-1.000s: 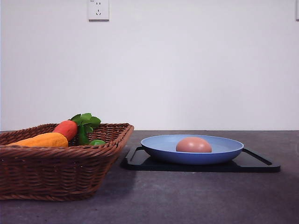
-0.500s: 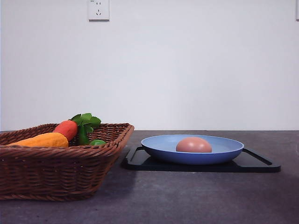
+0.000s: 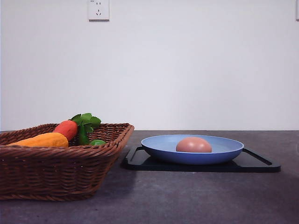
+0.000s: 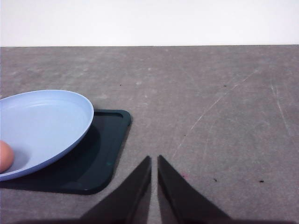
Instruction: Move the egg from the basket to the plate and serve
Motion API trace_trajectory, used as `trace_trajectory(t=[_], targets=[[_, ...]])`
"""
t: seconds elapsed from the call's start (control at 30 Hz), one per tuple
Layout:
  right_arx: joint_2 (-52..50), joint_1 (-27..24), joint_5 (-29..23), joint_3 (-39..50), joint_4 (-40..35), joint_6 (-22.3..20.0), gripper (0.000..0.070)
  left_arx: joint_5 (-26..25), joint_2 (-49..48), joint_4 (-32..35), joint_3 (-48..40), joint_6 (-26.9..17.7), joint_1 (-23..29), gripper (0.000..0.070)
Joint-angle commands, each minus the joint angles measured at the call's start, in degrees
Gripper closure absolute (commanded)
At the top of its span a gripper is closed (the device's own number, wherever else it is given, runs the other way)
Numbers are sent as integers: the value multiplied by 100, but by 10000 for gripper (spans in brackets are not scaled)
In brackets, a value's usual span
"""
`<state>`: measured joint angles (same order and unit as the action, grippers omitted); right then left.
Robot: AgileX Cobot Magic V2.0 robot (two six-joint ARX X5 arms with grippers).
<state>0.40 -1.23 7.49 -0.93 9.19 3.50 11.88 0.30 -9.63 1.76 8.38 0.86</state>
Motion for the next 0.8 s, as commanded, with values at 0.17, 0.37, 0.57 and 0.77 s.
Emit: trace_trajectory(t=[0.17,0.37,0.57,0.77], targets=[[-20,-2,-15,26,-22,98,697,-7,-13,48,-155,28,2,700],[-20,-2,-17,26,-22,97,697,-7,-13,48,-155,28,2,700],[-20,-2,-17,26,-22,98,697,-7,-13,48,-155,28,2,700],[-20,-2,-17,26,-22,98,697,-7,-13,48,-155,28,2,700]])
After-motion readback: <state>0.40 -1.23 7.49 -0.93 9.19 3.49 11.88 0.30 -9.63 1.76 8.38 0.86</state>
